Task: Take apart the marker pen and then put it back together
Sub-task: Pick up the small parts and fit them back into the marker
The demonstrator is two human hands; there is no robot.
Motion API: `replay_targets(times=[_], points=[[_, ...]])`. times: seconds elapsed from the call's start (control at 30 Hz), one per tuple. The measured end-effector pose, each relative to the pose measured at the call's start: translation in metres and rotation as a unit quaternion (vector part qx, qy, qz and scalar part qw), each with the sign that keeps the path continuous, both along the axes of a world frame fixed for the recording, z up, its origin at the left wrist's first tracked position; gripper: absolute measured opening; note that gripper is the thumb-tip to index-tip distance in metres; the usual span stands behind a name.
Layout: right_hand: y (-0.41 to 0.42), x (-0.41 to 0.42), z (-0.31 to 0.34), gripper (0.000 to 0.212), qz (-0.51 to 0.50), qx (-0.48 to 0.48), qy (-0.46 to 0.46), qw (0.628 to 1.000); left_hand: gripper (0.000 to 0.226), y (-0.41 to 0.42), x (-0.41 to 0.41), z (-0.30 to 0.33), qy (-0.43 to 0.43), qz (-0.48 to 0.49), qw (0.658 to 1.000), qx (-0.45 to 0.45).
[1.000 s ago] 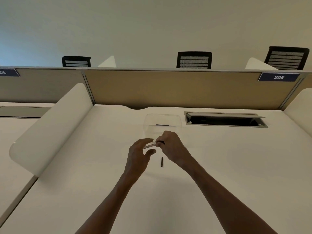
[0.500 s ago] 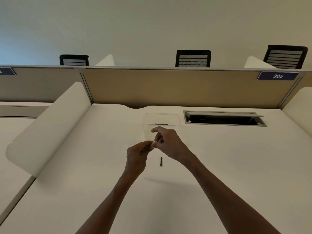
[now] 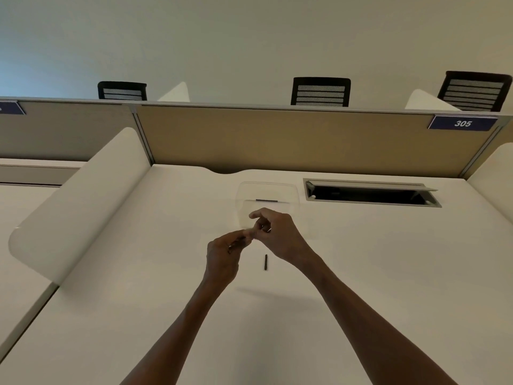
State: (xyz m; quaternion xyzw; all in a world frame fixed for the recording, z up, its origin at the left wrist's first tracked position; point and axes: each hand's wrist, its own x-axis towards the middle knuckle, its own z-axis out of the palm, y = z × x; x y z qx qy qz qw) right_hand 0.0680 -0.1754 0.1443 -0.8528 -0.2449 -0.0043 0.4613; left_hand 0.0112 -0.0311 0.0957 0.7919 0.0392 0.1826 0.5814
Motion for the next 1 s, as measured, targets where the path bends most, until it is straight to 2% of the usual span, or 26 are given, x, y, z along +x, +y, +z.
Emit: replay_targets(times=[0.13,0.4,0.6,0.73,0.87,1.0], points=[[-0.009,0.007,-0.010,0.016,-0.072,0.053,0.059,0.994,0.015,0.004,-0.001,-0.005,0.016,0.021,0.999,-0.036],[-0.023,0.015,-0.063,0.013,-0.164,-0.093,0.094,0.978,0.014,0.014,-0.001,-0.012,0.039,0.042,0.996,-0.067],[-0.014,0.011,-0.096,0.015,-0.182,-0.157,0.143,0.960,0.015,0.020,0.004,-0.021,0.052,0.054,0.993,-0.090],[-0.006,0.009,-0.109,0.020,-0.187,-0.163,0.174,0.953,0.018,0.023,0.008,-0.024,0.055,0.054,0.993,-0.094],[-0.001,0.006,-0.120,0.031,-0.176,-0.193,0.156,0.953,0.018,0.025,0.011,-0.027,0.055,0.048,0.993,-0.097],[0.002,0.003,-0.128,0.026,-0.170,-0.233,0.134,0.948,0.019,0.026,0.013,-0.029,0.052,0.042,0.993,-0.093]])
